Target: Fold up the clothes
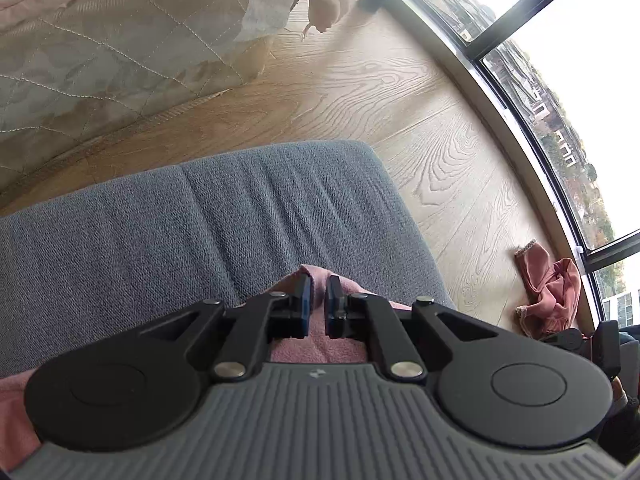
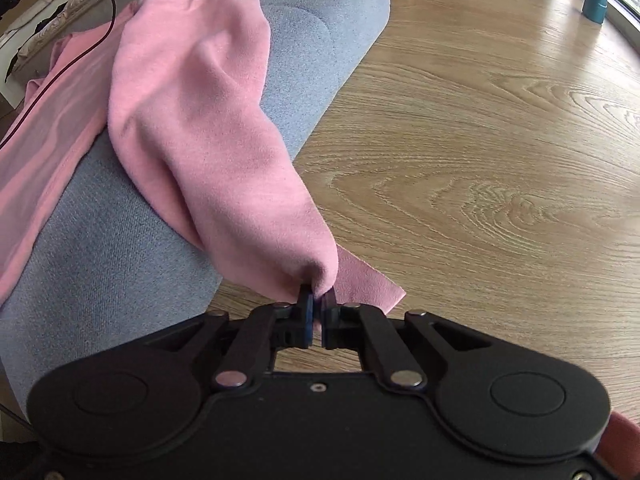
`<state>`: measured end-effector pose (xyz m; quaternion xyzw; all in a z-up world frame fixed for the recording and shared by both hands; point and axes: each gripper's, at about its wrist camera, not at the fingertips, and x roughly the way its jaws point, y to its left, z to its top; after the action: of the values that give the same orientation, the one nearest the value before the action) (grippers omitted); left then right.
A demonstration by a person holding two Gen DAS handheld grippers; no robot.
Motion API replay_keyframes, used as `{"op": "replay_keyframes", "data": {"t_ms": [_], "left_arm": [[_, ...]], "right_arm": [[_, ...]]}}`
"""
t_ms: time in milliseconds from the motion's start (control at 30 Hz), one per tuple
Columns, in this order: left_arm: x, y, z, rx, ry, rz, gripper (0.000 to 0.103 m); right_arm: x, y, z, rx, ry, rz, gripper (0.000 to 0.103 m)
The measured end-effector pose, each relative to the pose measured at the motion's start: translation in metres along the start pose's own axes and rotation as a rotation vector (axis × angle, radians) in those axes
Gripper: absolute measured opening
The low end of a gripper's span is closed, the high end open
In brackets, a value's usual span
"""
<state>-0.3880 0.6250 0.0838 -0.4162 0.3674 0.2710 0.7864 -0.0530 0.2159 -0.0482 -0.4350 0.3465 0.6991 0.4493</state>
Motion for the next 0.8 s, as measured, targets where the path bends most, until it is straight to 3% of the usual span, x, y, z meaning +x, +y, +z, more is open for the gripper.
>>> {"op": "replay_keyframes", "data": {"t_ms": [67,100,133,233,300,367,433,600,733,800], "left_arm": [[0.001,0.003,0.001,-0.006,-0.004,-0.001,0.028],[0.003,0.004,0.001,-0.017,0.001,-0.014,0.047],[0.005,0.005,0.001,-0.027,0.006,-0.029,0.060],[0.014,0.001,0.000,-0.035,0.019,-0.061,0.061],[0.020,-0.004,-0.001,-0.024,0.018,-0.047,0.059],[0.025,-0.009,-0.003,-0.003,0.007,-0.006,0.030],[0.025,-0.011,-0.004,0.012,-0.020,0.024,0.011],[0.009,0.002,0.003,-0.065,-0.117,-0.010,0.007],[0.003,0.011,0.004,-0.098,-0.145,0.017,0.007],[0.004,0.017,0.003,-0.128,-0.150,0.016,0.007]], "right_arm": [[-0.022,-0.003,0.009,-0.021,-0.024,-0.066,0.004],[-0.036,-0.007,0.014,-0.015,-0.049,-0.088,0.004],[-0.049,-0.010,0.018,-0.010,-0.069,-0.103,0.004],[-0.083,-0.013,0.031,-0.008,-0.121,-0.180,0.004],[-0.093,-0.015,0.036,-0.018,-0.129,-0.210,0.005],[-0.096,-0.017,0.037,-0.024,-0.124,-0.217,0.005],[-0.094,-0.017,0.035,-0.024,-0.103,-0.221,0.005],[-0.074,-0.017,0.035,-0.067,0.021,-0.229,0.005],[-0.081,-0.028,0.046,-0.048,0.018,-0.258,0.005],[-0.083,-0.039,0.049,-0.028,0.034,-0.336,0.013]]}}
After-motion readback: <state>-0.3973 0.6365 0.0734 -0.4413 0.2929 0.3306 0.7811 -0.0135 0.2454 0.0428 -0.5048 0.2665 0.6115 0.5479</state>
